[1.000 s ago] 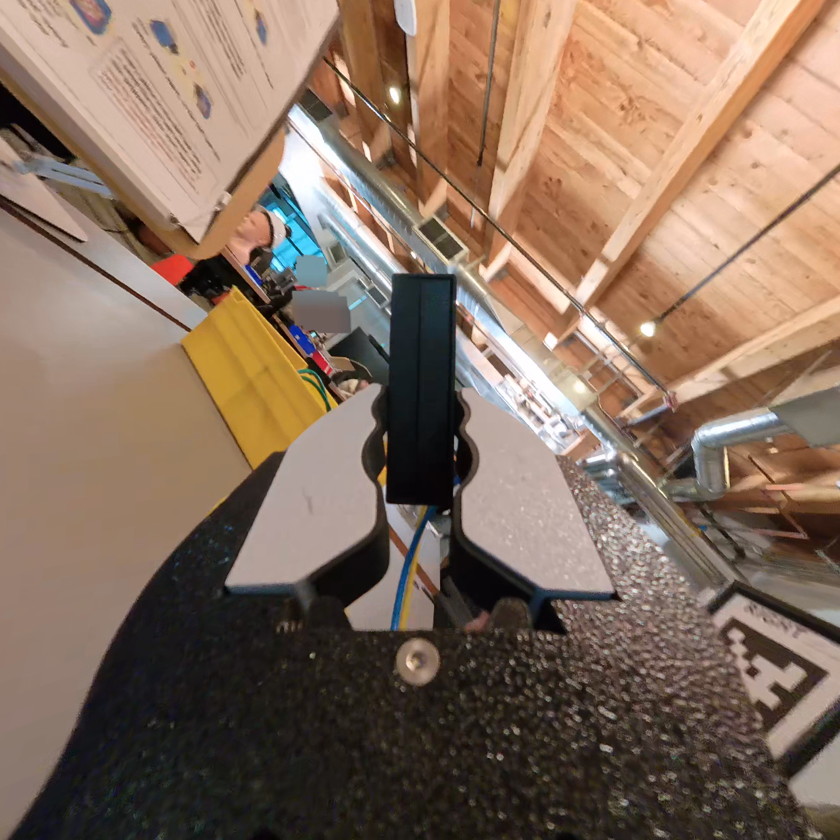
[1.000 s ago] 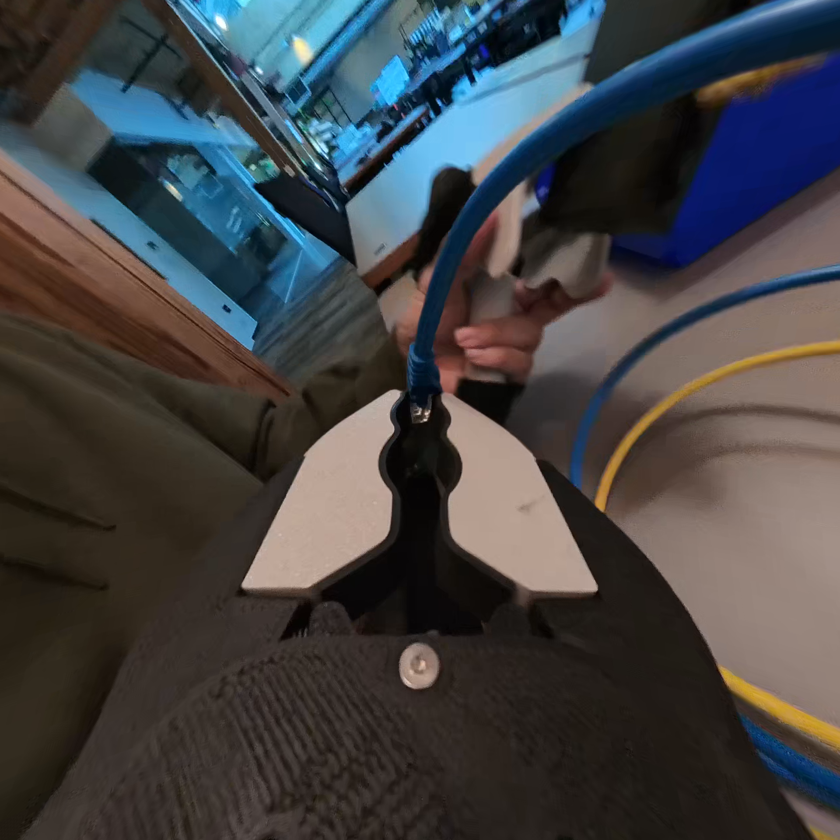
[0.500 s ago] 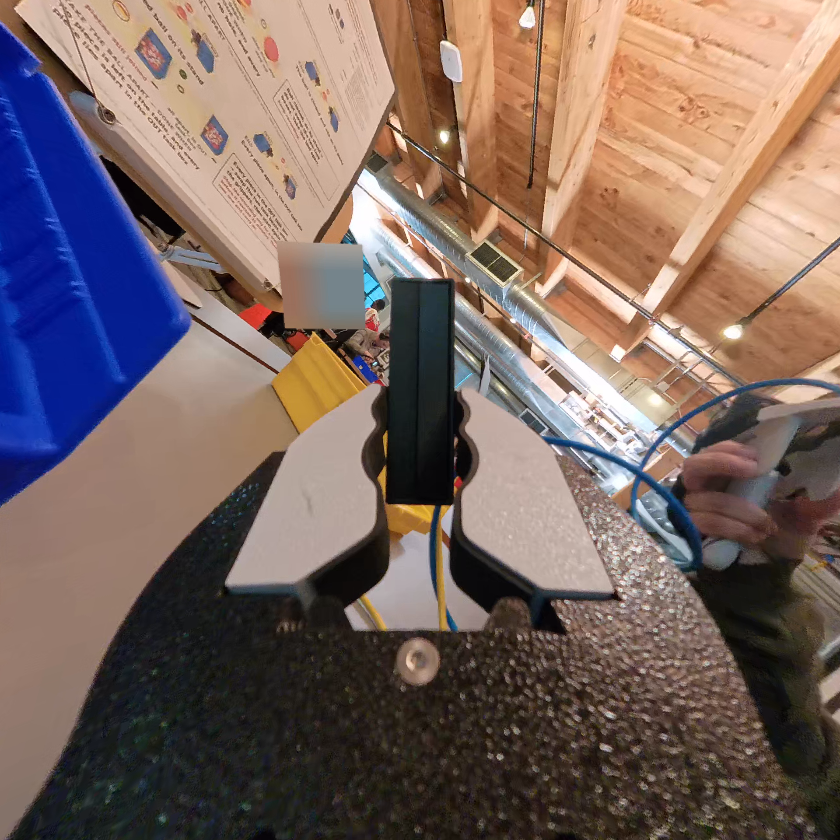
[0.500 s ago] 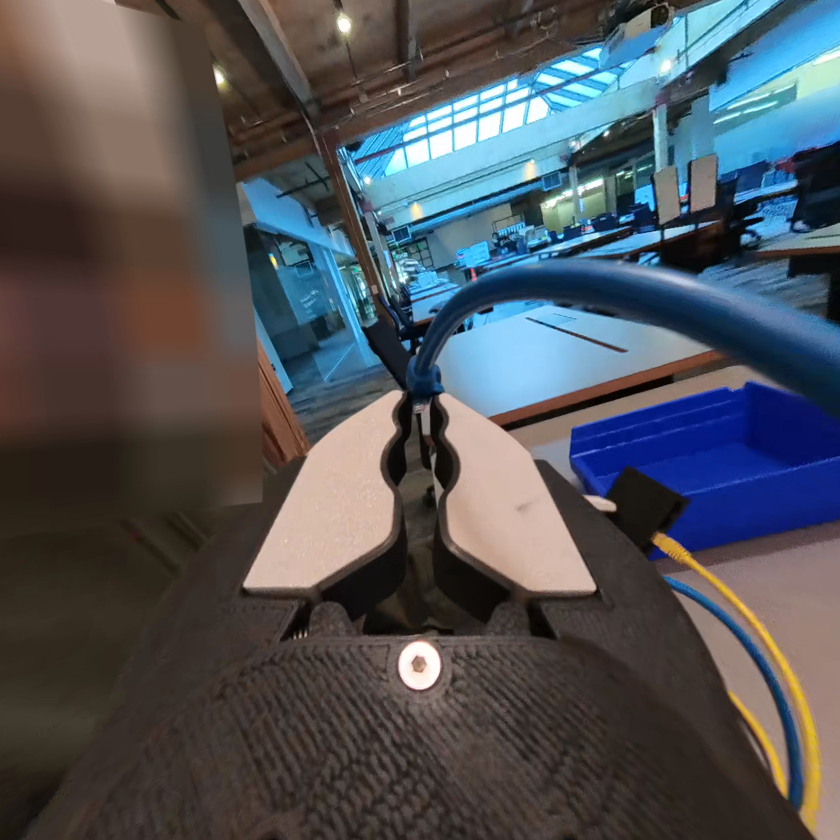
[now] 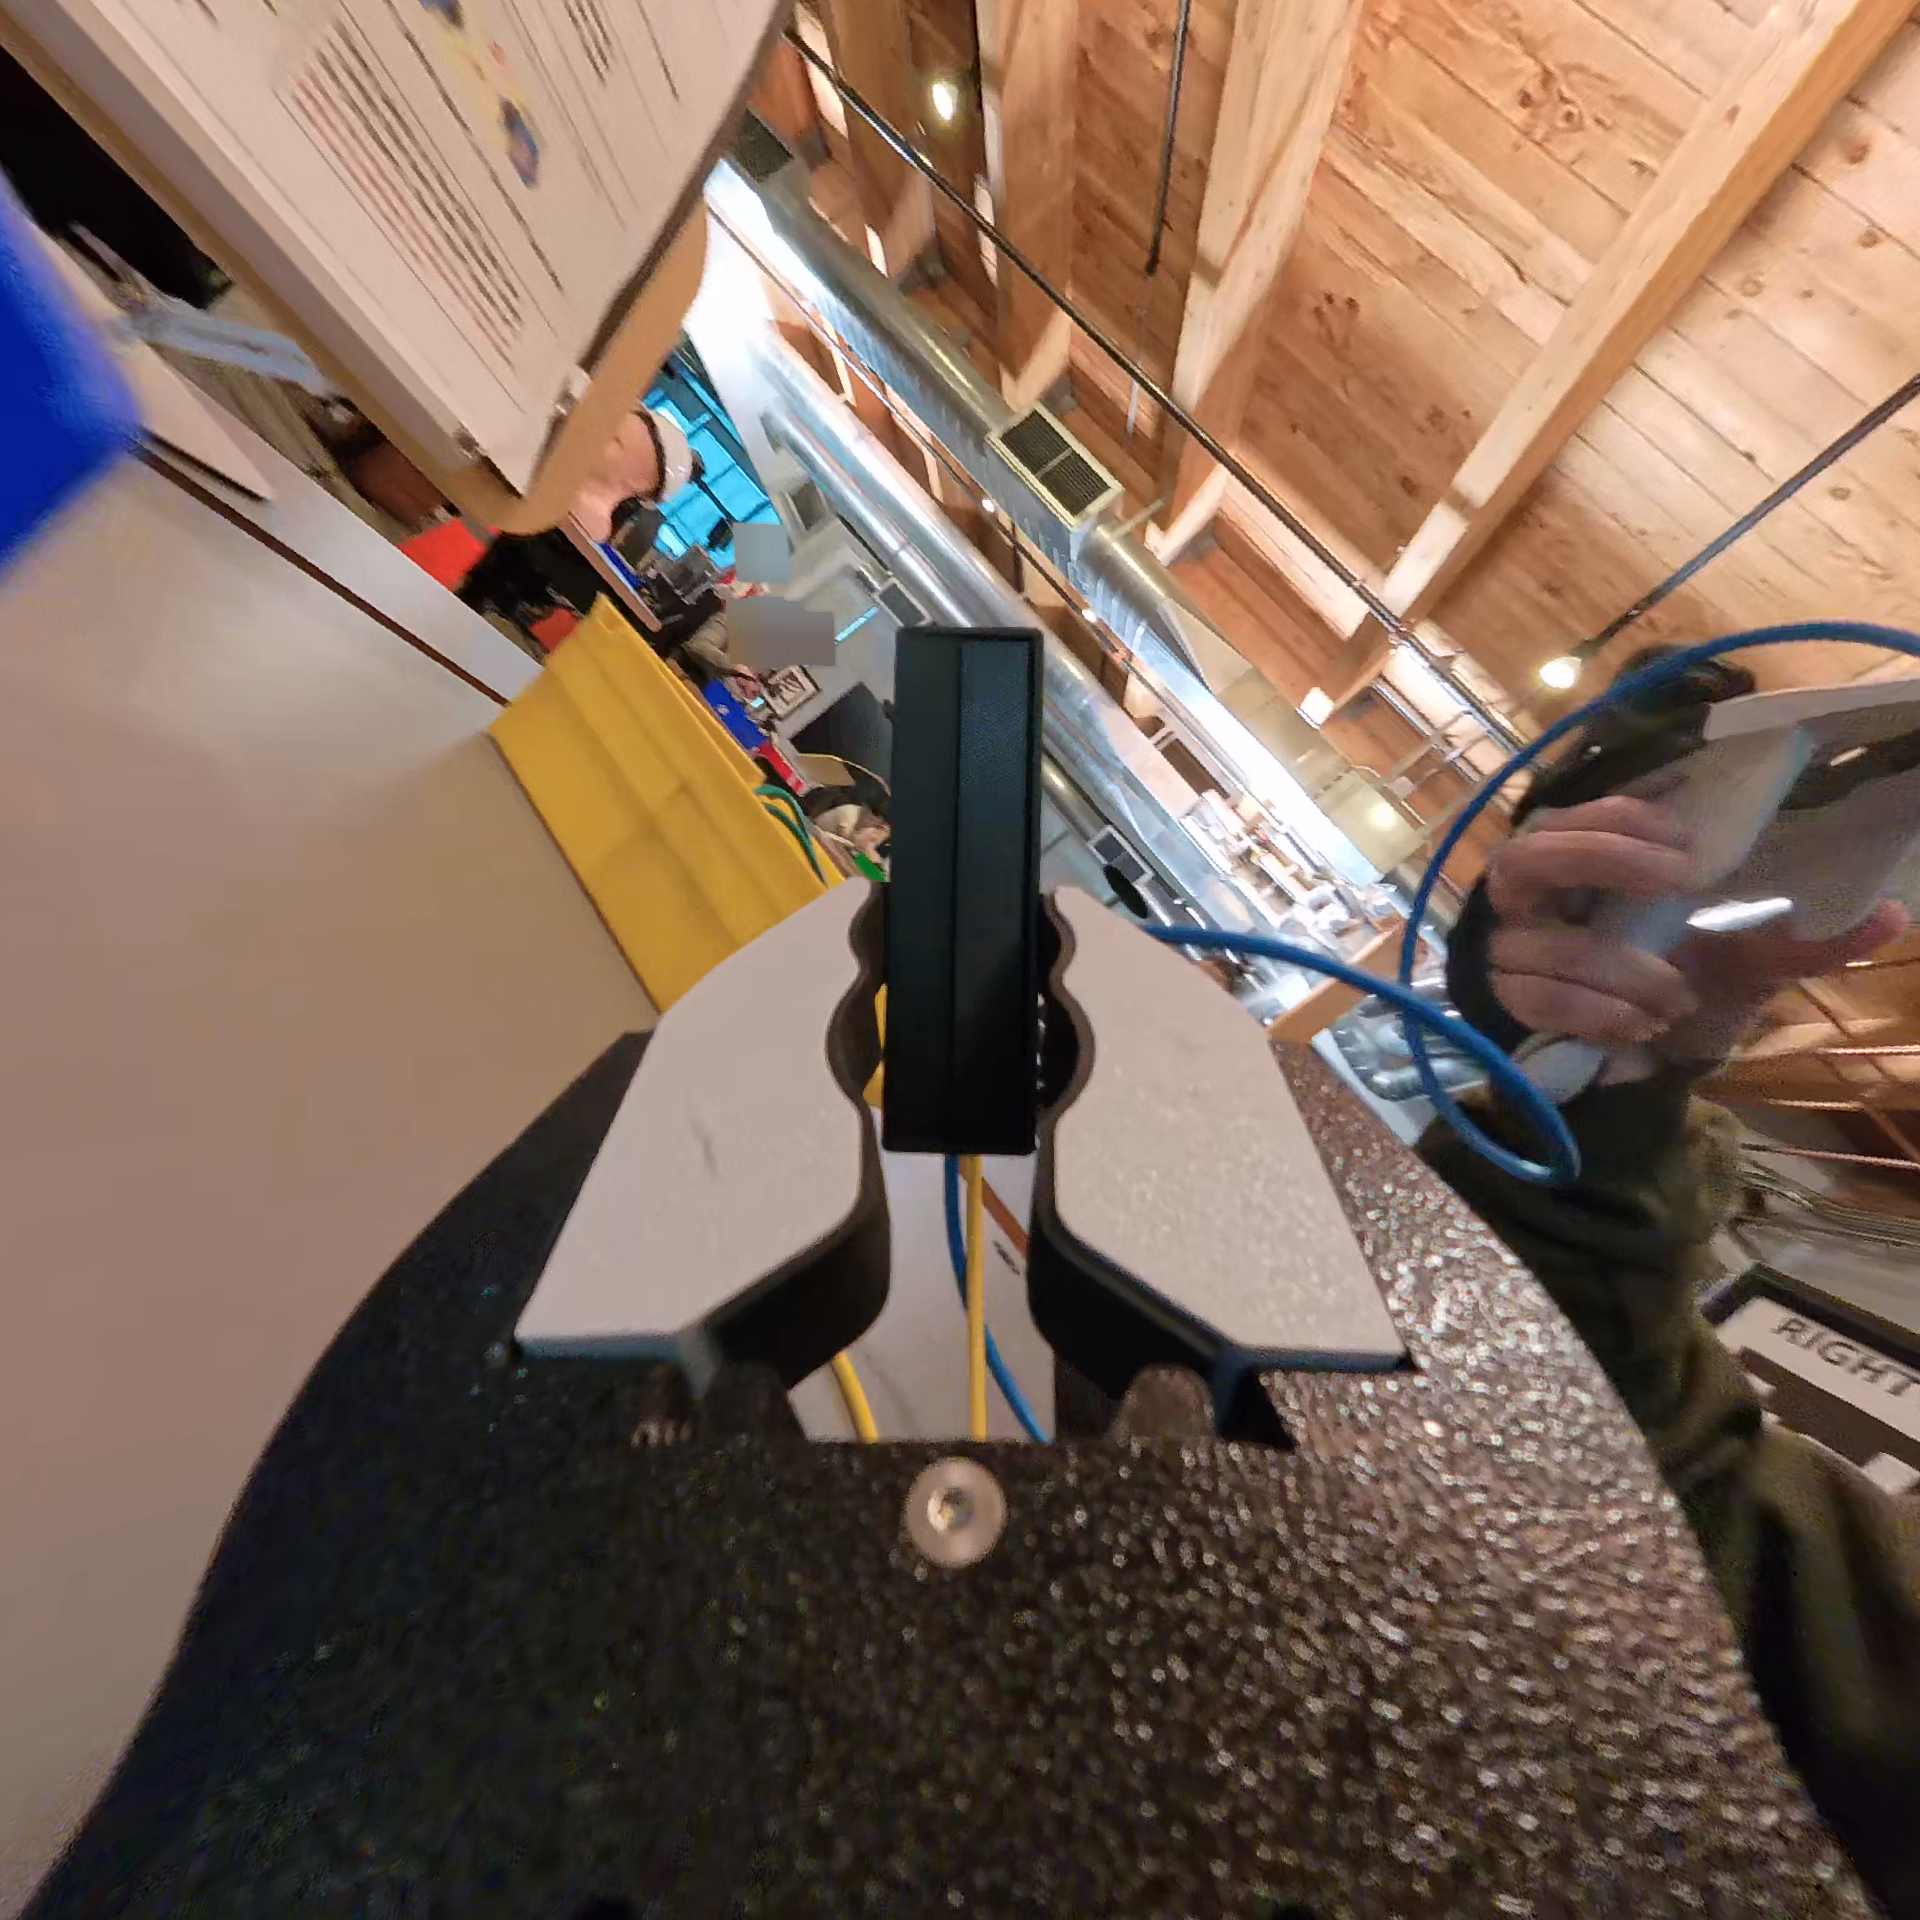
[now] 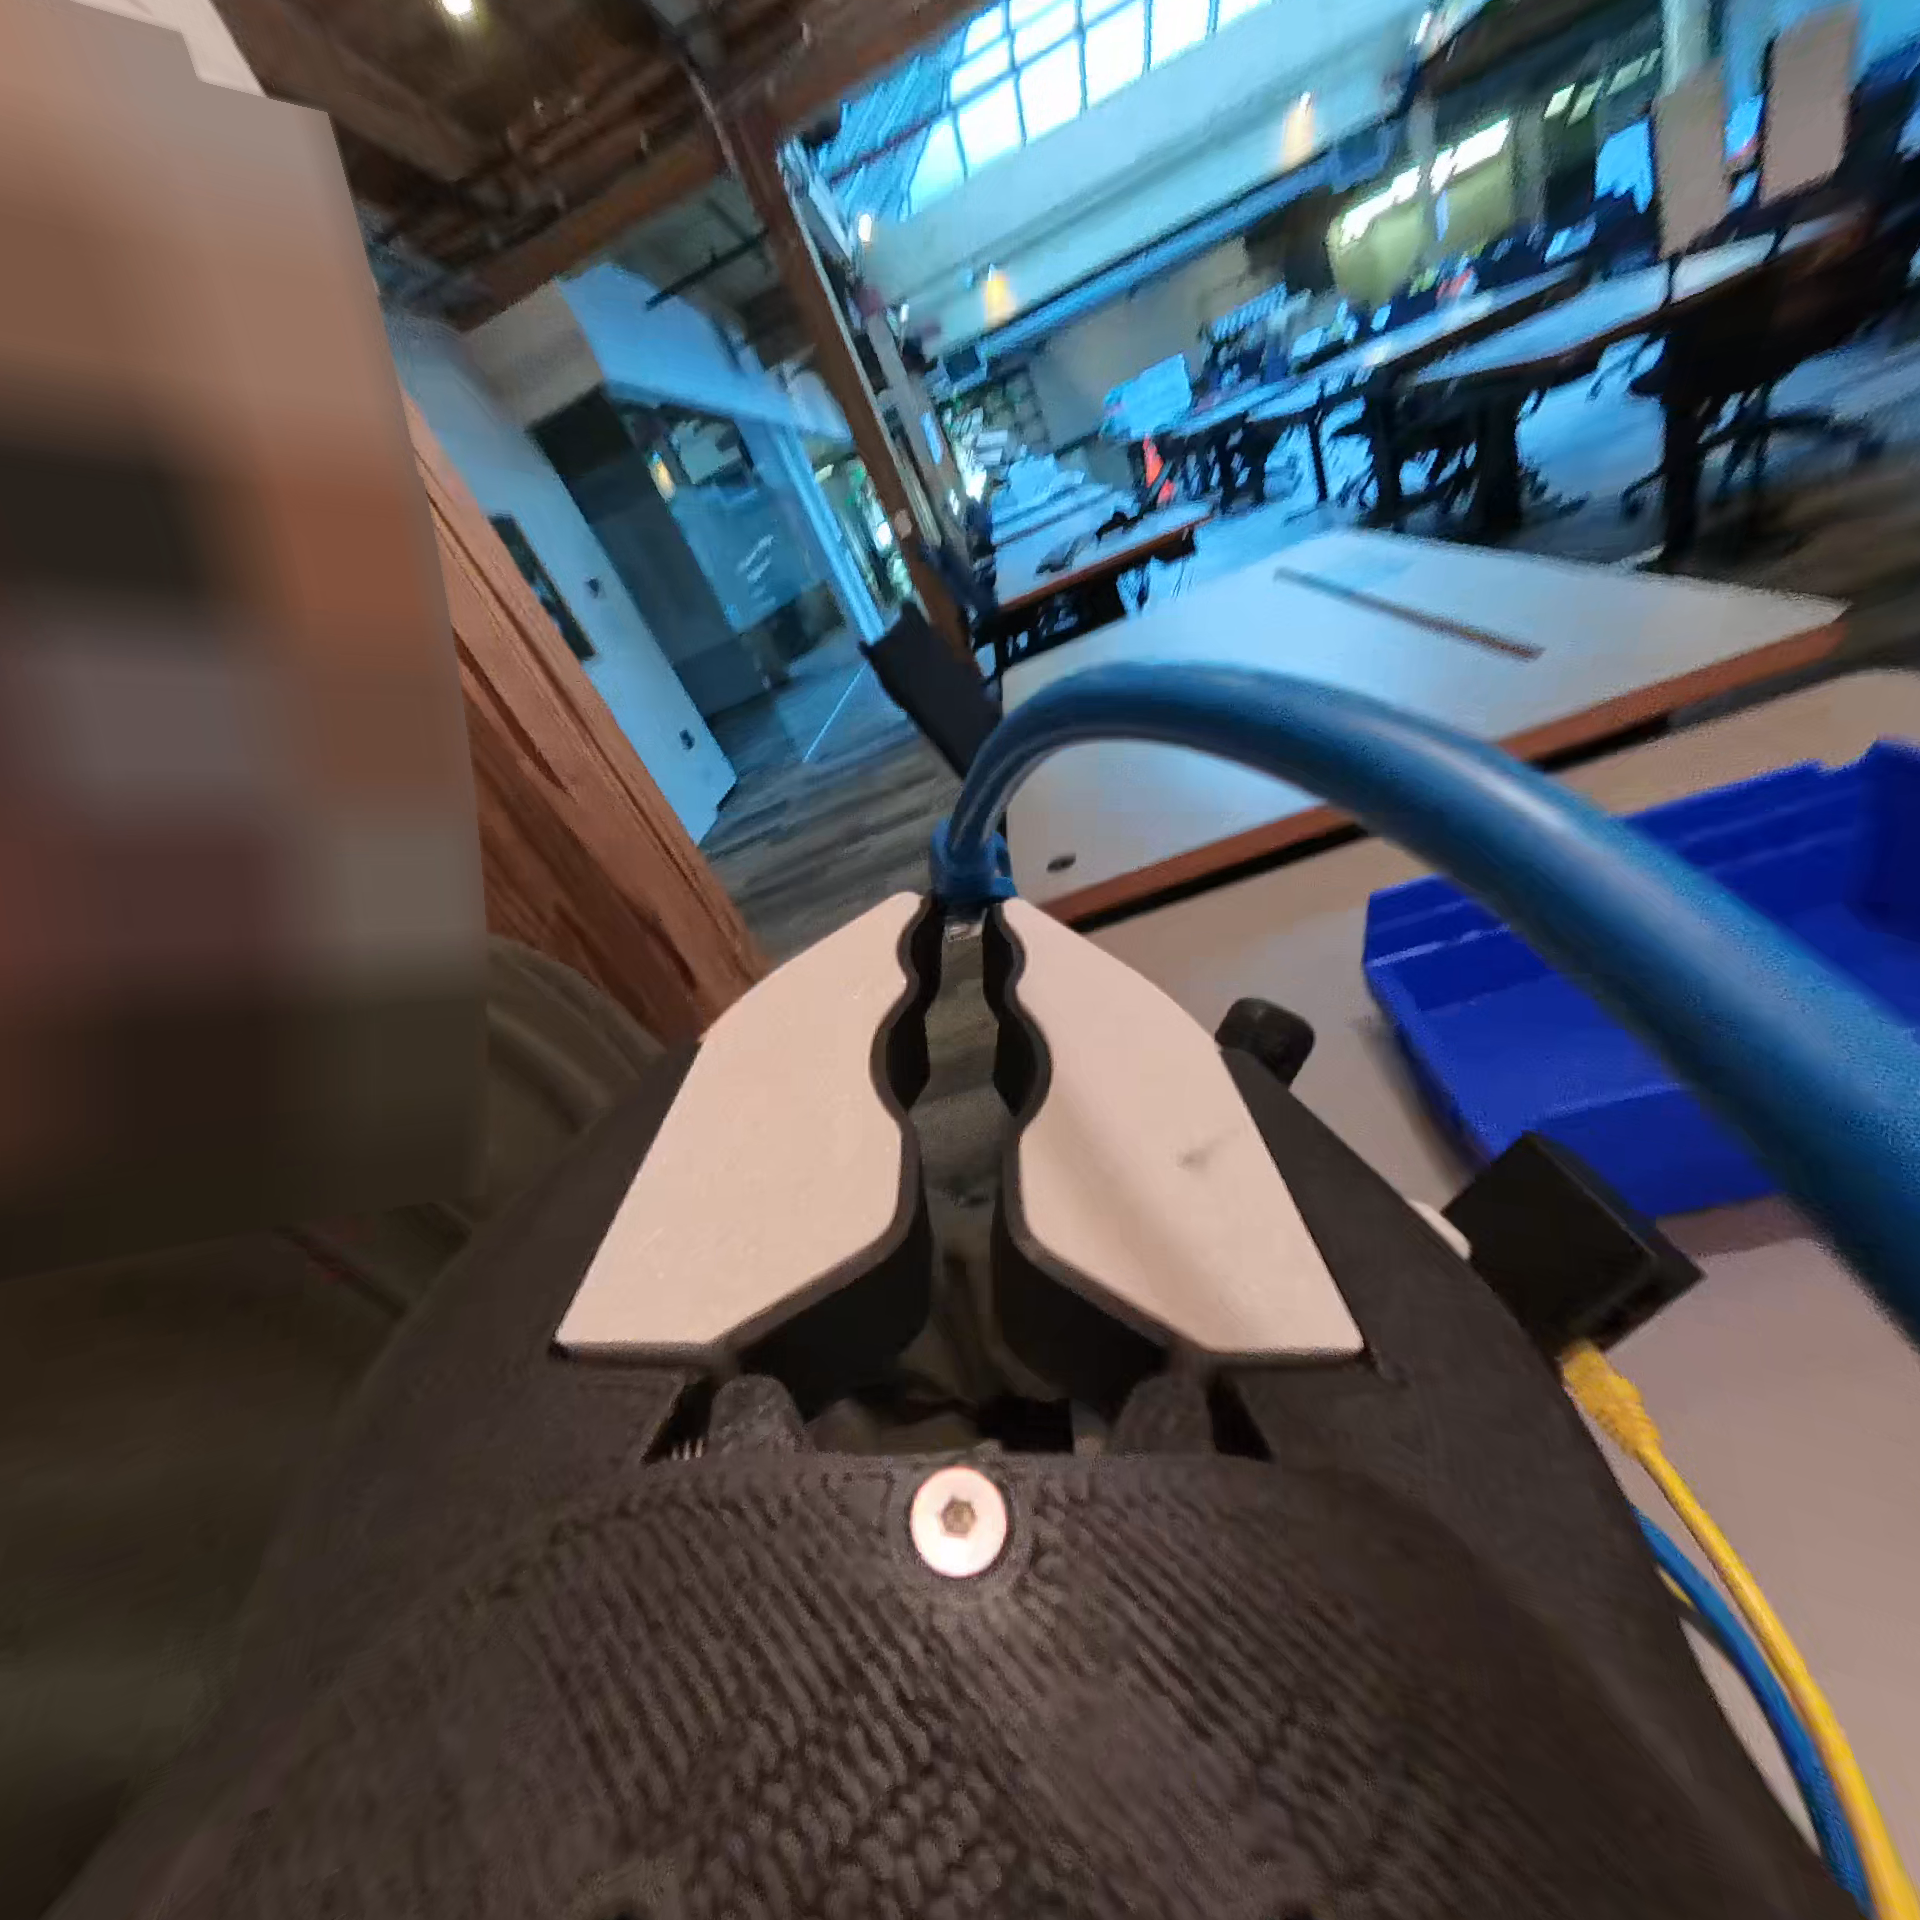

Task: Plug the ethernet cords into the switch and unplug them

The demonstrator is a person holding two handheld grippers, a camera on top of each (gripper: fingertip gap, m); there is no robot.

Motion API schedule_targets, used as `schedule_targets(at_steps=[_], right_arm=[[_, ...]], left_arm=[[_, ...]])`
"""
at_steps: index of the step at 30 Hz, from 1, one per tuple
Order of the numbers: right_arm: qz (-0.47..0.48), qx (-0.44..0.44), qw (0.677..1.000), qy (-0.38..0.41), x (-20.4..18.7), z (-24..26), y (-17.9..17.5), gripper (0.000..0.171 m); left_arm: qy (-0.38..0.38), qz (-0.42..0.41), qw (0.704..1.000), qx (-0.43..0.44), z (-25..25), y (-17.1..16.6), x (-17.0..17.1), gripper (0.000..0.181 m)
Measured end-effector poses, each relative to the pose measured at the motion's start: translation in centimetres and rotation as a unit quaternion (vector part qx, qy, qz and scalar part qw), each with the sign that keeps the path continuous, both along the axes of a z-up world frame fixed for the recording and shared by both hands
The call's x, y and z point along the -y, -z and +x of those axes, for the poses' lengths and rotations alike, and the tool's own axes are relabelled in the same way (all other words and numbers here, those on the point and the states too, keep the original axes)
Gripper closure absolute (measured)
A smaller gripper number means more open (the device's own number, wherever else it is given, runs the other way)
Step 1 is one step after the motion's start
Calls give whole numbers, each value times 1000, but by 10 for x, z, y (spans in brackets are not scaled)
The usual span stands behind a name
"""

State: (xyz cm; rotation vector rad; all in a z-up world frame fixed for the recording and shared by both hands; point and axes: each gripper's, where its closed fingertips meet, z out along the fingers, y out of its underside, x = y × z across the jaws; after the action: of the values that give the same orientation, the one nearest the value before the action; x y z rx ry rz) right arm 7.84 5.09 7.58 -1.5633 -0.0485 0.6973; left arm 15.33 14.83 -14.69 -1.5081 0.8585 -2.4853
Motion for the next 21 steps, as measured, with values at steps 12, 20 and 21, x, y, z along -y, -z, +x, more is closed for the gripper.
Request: schedule_targets(at_steps=[12, 20, 21], right_arm=[[-2, -27, 998, -59, -57, -18, 41, 162], [82, -45, 980, -176, -84, -45, 16, 163], [97, -46, 975, -197, -83, -48, 15, 163]], left_arm=[[18, -111, 993, 18, -4, -16, 5, 155], [27, -213, 976, 45, -8, -23, 14, 155], [33, -253, 966, 48, -8, -22, 11, 155]])
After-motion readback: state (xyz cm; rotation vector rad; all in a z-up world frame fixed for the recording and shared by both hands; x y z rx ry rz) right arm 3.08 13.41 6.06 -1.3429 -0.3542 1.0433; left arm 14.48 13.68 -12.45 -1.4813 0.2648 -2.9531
